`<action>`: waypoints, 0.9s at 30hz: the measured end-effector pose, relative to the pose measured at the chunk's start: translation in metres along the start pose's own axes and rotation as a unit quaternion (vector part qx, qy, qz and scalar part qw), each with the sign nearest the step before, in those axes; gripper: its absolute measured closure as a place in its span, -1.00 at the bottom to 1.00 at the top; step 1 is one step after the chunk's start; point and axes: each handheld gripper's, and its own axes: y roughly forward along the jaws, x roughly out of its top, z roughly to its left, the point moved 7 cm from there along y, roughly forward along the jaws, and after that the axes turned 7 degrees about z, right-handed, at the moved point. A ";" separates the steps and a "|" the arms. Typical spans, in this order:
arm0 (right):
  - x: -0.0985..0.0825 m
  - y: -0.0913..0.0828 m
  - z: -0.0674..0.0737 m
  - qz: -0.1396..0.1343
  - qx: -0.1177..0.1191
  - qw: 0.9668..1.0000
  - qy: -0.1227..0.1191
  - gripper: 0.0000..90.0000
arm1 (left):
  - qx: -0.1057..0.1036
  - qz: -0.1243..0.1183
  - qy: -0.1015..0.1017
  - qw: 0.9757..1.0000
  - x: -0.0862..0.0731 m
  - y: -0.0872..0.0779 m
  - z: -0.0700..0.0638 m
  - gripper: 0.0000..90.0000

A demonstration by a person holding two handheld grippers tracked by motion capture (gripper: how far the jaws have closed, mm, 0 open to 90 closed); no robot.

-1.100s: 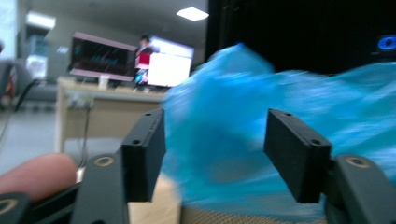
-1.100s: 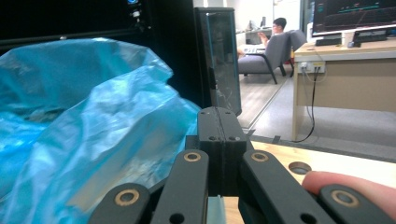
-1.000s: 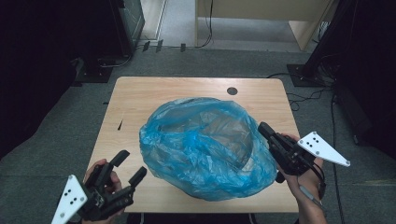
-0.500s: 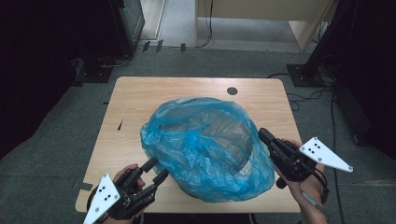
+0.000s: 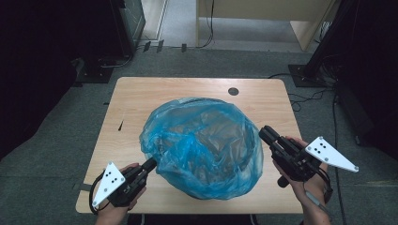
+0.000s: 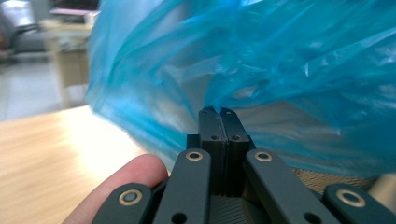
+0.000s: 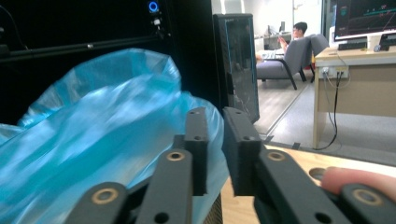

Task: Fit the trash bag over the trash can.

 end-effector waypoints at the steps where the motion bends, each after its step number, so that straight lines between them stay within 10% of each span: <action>1: 0.002 0.001 0.001 -0.002 0.002 1.000 0.003 0.73 | 0.000 0.000 0.000 1.000 0.000 0.000 0.000 1.00; 4: 0.004 0.006 0.003 0.005 0.018 1.000 0.018 0.52 | 0.033 0.018 -0.016 0.999 -0.008 0.006 0.017 1.00; 11: 0.006 0.014 0.015 0.015 0.058 0.997 0.044 0.40 | 0.038 0.004 -0.020 0.999 -0.003 0.003 0.021 0.94; 16: 0.005 0.019 0.017 0.032 0.046 0.997 0.045 0.23 | 0.040 0.005 -0.021 0.999 -0.004 0.005 0.022 0.90; 23: -0.004 0.021 0.006 0.035 -0.003 0.998 0.044 0.90 | 0.031 -0.005 -0.031 0.999 -0.002 0.003 0.020 0.89; 27: -0.005 0.018 0.008 0.022 -0.031 0.999 -0.007 1.00 | 0.021 -0.014 -0.036 0.999 0.001 0.002 0.017 0.89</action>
